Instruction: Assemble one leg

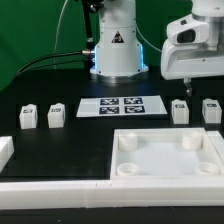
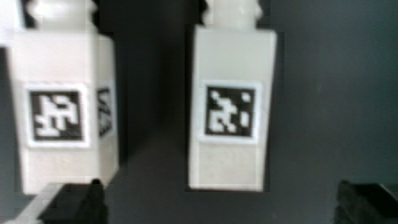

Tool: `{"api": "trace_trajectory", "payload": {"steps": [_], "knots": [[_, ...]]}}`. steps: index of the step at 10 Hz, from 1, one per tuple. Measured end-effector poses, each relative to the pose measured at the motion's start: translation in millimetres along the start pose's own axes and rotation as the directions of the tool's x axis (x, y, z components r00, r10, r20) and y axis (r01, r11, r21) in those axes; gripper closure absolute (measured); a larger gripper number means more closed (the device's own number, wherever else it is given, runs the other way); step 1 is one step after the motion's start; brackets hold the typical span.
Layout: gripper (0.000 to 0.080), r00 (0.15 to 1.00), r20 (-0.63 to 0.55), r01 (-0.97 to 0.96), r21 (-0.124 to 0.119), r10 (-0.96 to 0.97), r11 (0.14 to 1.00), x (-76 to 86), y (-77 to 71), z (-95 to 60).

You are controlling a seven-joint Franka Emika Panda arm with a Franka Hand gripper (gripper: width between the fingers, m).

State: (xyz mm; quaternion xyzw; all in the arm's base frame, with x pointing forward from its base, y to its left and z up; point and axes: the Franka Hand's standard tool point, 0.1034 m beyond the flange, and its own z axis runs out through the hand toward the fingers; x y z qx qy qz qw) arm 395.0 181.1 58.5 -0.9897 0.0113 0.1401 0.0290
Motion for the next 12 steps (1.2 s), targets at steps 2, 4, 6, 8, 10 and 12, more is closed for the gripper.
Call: {"api": "trace_trajectory", "payload": {"steps": [2, 4, 6, 8, 10, 12], "knots": [[0.0150, 0.990, 0.142, 0.002, -0.012, 0.000, 1.000, 0.3, 2.3, 0.1], [0.0150, 0.944, 0.330, 0.011, -0.031, 0.000, 0.999, -9.0, 3.7, -2.0], [0.0150, 0.887, 0.461, 0.018, -0.042, 0.003, 0.999, -11.7, 0.0, 4.3], [0.0150, 0.890, 0.457, 0.013, -0.043, 0.008, 0.999, -8.3, -5.2, 10.9], [0.0150, 0.889, 0.458, 0.015, -0.042, 0.006, 0.999, -8.0, -7.1, 18.9], [0.0150, 0.890, 0.456, 0.018, -0.040, 0.002, 0.999, -6.8, -10.3, 28.8]]}}
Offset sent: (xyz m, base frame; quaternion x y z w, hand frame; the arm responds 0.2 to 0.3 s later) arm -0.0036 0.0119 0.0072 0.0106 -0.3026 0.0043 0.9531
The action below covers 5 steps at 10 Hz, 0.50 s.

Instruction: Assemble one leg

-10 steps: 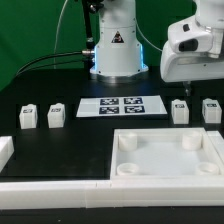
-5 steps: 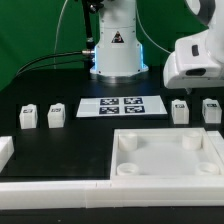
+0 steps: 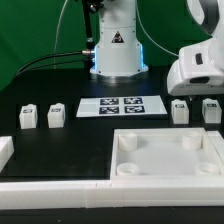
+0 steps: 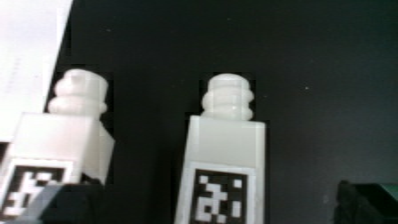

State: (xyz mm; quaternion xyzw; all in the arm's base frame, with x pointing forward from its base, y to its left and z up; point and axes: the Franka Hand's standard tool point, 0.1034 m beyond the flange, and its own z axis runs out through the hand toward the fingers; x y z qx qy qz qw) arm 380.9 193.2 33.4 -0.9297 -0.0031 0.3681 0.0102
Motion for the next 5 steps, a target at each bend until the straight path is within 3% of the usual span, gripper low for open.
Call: {"api": "trace_trajectory", "payload": {"steps": [5], "knots": [[0.0150, 0.999, 0.037, 0.003, 0.001, -0.003, 1.000, 11.0, -4.3, 15.8]]}}
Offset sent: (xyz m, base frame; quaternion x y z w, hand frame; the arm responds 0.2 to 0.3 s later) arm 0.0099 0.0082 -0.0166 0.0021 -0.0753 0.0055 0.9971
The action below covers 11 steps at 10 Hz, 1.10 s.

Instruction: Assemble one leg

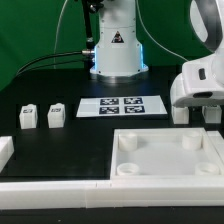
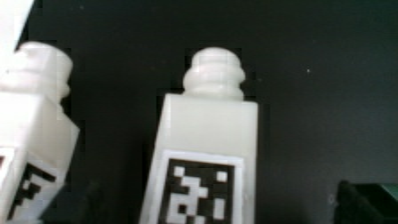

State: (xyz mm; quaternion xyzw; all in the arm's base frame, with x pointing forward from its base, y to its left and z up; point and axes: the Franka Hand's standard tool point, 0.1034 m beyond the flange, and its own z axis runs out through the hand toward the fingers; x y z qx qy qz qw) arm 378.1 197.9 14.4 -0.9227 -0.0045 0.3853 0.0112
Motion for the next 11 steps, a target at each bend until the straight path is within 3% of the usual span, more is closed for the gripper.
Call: {"api": "trace_trajectory", "payload": {"steps": [2, 3, 7, 8, 9, 10, 11], "knots": [[0.0150, 0.994, 0.111, -0.002, -0.012, 0.003, 1.000, -1.9, 2.6, 5.4], [0.0150, 0.994, 0.105, -0.001, -0.006, 0.002, 1.000, 5.9, 0.0, 5.6], [0.0150, 0.995, 0.104, 0.000, -0.006, 0.001, 1.000, 6.0, -0.6, 6.2], [0.0260, 0.995, 0.104, 0.000, -0.006, 0.001, 1.000, 6.0, -0.6, 6.2], [0.0260, 0.995, 0.103, 0.000, -0.006, 0.001, 1.000, 5.9, -0.6, 6.1], [0.0492, 0.995, 0.103, 0.000, -0.006, 0.001, 1.000, 6.0, -0.7, 5.6], [0.0492, 0.995, 0.102, 0.000, -0.006, 0.000, 1.000, 5.9, -0.8, 5.2]]}}
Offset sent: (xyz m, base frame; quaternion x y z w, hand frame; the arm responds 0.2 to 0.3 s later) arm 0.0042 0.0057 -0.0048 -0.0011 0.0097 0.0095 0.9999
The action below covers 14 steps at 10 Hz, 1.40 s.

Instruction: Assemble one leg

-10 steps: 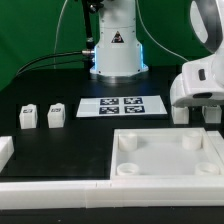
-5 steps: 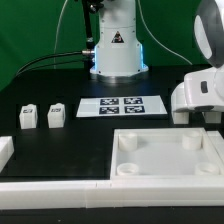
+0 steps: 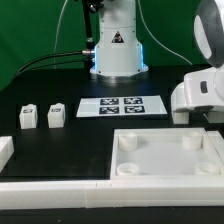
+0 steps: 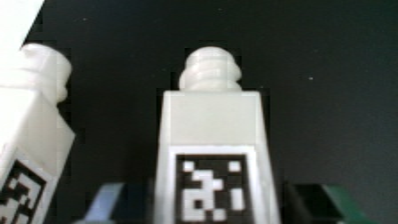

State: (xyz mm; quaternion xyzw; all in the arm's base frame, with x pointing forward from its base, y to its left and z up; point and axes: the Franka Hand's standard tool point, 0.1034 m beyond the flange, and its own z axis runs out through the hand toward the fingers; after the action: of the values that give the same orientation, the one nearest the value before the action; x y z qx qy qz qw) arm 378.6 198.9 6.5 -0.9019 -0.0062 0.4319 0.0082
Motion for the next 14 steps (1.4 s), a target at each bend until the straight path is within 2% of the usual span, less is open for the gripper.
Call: {"api": "trace_trajectory", "payload": {"steps": [3, 5, 8, 10, 11, 13, 14], "knots": [[0.0511, 1.000, 0.001, 0.006, 0.003, -0.006, 1.000, -1.1, 3.2, -2.8], [0.0511, 1.000, 0.022, 0.019, 0.001, -0.019, 1.000, -15.8, 10.8, -13.8], [0.0511, 0.996, 0.089, 0.027, -0.001, -0.027, 1.000, -52.9, 31.2, -44.8], [0.0509, 0.993, 0.112, 0.041, 0.014, -0.042, 0.999, -66.2, 48.4, -66.7], [0.0509, 0.991, 0.120, 0.047, 0.027, -0.050, 0.999, -69.4, 60.0, -78.6], [0.0509, 0.994, 0.094, 0.054, 0.055, -0.059, 0.997, -63.8, 80.3, -102.7], [0.0509, 0.996, 0.071, 0.055, 0.055, -0.059, 0.997, -60.9, 78.5, -102.1]]}}
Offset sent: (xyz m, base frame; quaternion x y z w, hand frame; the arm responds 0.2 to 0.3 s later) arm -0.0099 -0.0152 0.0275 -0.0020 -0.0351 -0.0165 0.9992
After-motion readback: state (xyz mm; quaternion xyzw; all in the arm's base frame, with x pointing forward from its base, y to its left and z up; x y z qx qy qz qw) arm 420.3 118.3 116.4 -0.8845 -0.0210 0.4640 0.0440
